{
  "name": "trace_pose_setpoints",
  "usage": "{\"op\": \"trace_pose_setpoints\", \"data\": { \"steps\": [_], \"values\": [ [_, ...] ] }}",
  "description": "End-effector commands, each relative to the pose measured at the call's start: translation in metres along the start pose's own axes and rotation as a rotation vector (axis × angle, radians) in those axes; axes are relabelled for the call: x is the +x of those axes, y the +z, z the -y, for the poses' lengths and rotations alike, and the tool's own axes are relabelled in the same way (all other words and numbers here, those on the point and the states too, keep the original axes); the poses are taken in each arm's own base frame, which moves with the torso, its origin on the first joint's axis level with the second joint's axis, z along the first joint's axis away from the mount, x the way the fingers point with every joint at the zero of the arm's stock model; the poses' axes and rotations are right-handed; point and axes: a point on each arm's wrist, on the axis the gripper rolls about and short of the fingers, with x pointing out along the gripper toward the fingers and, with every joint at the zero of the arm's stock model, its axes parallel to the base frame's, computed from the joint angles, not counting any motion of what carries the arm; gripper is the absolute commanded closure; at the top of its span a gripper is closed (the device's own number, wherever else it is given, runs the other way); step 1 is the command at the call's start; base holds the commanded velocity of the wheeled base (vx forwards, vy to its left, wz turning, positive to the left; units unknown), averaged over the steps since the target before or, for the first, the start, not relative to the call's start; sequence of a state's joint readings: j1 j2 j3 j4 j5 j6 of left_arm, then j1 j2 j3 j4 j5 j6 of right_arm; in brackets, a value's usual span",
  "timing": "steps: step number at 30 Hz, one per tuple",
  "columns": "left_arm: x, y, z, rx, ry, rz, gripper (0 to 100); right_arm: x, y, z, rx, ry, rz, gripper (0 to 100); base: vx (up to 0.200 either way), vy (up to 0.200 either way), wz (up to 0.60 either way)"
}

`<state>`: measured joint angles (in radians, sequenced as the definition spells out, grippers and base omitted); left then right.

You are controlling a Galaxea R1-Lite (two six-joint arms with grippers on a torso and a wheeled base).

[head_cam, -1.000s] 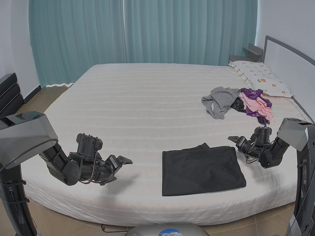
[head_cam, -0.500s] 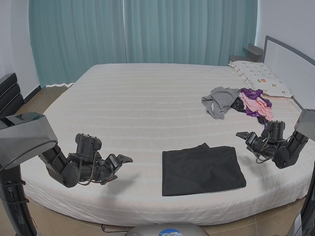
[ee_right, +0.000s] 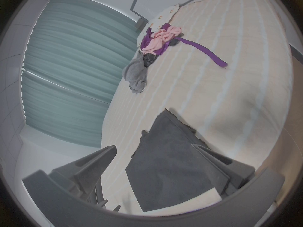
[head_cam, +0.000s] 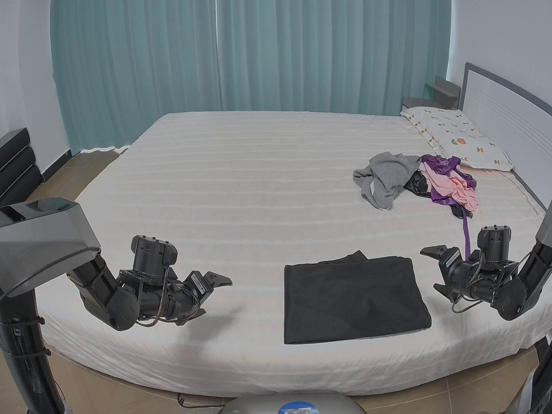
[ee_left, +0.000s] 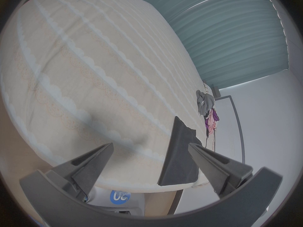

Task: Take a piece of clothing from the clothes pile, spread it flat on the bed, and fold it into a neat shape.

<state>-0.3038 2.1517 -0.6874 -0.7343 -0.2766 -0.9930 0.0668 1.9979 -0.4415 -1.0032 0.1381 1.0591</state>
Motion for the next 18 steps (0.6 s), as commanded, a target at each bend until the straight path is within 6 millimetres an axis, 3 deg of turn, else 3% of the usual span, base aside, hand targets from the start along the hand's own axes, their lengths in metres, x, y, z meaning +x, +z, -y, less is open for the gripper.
{"op": "trace_pose_setpoints", "data": {
  "steps": [1, 6, 18],
  "values": [
    [0.001, -0.001, 0.001, 0.006, -0.004, -0.003, 0, -0.006, -0.006, 0.005, -0.003, -0.015, -0.022, 0, 0.000, 0.000, 0.00],
    [-0.001, -0.001, 0.000, -0.001, -0.002, -0.008, 0, -0.006, 0.002, 0.009, 0.017, -0.028, 0.000, 0, 0.000, -0.160, 0.00],
    [-0.001, -0.002, 0.001, 0.002, -0.004, -0.008, 0, 0.000, -0.002, 0.015, 0.002, -0.052, -0.017, 0, 0.000, -0.200, 0.00]
  ]
}}
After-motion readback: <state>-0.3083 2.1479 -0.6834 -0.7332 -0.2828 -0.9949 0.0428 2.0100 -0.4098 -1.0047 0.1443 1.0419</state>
